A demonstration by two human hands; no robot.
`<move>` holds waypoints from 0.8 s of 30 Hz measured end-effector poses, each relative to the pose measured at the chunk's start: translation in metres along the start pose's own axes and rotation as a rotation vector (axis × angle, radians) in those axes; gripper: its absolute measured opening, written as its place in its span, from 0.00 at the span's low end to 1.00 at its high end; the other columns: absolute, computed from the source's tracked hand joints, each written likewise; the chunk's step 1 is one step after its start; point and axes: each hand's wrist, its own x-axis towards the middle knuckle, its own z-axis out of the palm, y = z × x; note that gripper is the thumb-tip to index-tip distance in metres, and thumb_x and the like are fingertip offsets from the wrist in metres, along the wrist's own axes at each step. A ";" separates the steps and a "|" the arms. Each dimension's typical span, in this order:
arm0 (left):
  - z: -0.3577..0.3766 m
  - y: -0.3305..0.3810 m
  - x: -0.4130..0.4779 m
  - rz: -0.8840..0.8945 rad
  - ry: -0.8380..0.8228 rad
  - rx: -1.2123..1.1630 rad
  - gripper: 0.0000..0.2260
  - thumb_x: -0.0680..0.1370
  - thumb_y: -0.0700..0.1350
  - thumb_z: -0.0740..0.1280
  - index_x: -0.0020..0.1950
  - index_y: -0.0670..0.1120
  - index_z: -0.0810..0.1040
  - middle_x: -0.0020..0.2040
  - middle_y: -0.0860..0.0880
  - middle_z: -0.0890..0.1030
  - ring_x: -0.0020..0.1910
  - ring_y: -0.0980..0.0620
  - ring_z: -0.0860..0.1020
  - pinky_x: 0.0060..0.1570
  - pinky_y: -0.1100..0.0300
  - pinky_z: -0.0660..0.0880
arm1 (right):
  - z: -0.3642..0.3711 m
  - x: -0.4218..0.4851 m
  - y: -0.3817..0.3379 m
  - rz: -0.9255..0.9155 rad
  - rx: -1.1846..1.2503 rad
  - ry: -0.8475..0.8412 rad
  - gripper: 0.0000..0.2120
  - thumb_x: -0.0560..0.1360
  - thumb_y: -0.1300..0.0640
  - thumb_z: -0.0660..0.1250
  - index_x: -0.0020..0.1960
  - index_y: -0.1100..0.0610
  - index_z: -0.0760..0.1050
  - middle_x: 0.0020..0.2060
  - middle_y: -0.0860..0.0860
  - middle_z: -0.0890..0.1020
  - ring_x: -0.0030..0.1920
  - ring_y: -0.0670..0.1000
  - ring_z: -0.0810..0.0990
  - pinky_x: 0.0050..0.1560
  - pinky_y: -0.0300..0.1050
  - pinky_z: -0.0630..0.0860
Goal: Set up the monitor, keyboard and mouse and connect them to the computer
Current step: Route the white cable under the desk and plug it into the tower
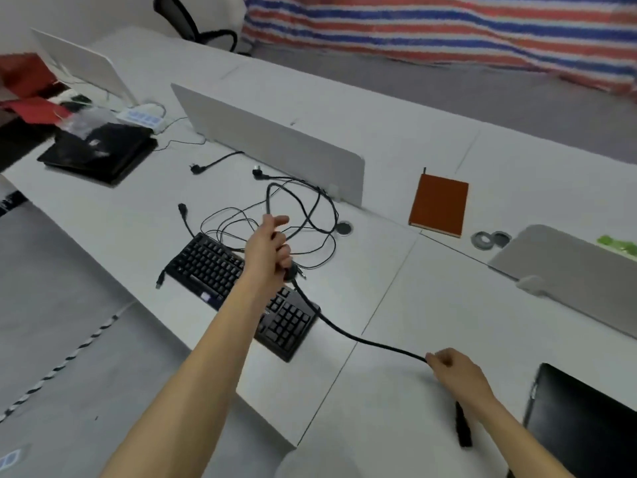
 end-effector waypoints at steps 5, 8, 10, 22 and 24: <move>0.075 -0.042 -0.091 0.015 -0.549 0.606 0.15 0.84 0.53 0.59 0.51 0.45 0.80 0.30 0.52 0.64 0.26 0.54 0.58 0.27 0.62 0.56 | -0.050 -0.033 -0.076 -0.106 0.756 -0.209 0.33 0.80 0.31 0.48 0.59 0.55 0.79 0.54 0.50 0.86 0.58 0.51 0.81 0.64 0.51 0.69; 0.086 -0.075 -0.118 0.009 -0.663 0.825 0.15 0.83 0.54 0.62 0.53 0.46 0.83 0.34 0.51 0.72 0.29 0.53 0.67 0.30 0.62 0.66 | -0.098 -0.047 -0.121 -0.152 1.344 -0.516 0.34 0.82 0.35 0.51 0.61 0.65 0.75 0.53 0.56 0.85 0.52 0.54 0.84 0.57 0.50 0.77; 0.087 -0.083 -0.132 -0.053 -0.702 0.927 0.13 0.83 0.55 0.63 0.55 0.50 0.84 0.39 0.51 0.77 0.34 0.52 0.74 0.37 0.62 0.73 | -0.115 -0.054 -0.135 -0.113 1.530 -0.555 0.28 0.84 0.43 0.54 0.60 0.69 0.72 0.40 0.54 0.83 0.33 0.47 0.79 0.39 0.40 0.78; 0.110 -0.060 -0.100 0.668 -0.095 1.401 0.42 0.73 0.58 0.73 0.80 0.60 0.51 0.80 0.48 0.54 0.78 0.45 0.54 0.72 0.45 0.64 | -0.152 -0.162 -0.059 -0.793 0.965 -0.188 0.24 0.69 0.43 0.74 0.27 0.54 0.65 0.24 0.49 0.60 0.25 0.48 0.54 0.26 0.38 0.53; 0.121 -0.052 -0.092 0.748 -0.057 1.344 0.28 0.78 0.60 0.66 0.76 0.61 0.62 0.80 0.47 0.55 0.77 0.44 0.58 0.69 0.45 0.67 | -0.162 -0.170 -0.044 -0.823 1.057 -0.204 0.27 0.62 0.39 0.78 0.25 0.53 0.64 0.23 0.47 0.60 0.24 0.47 0.54 0.26 0.38 0.51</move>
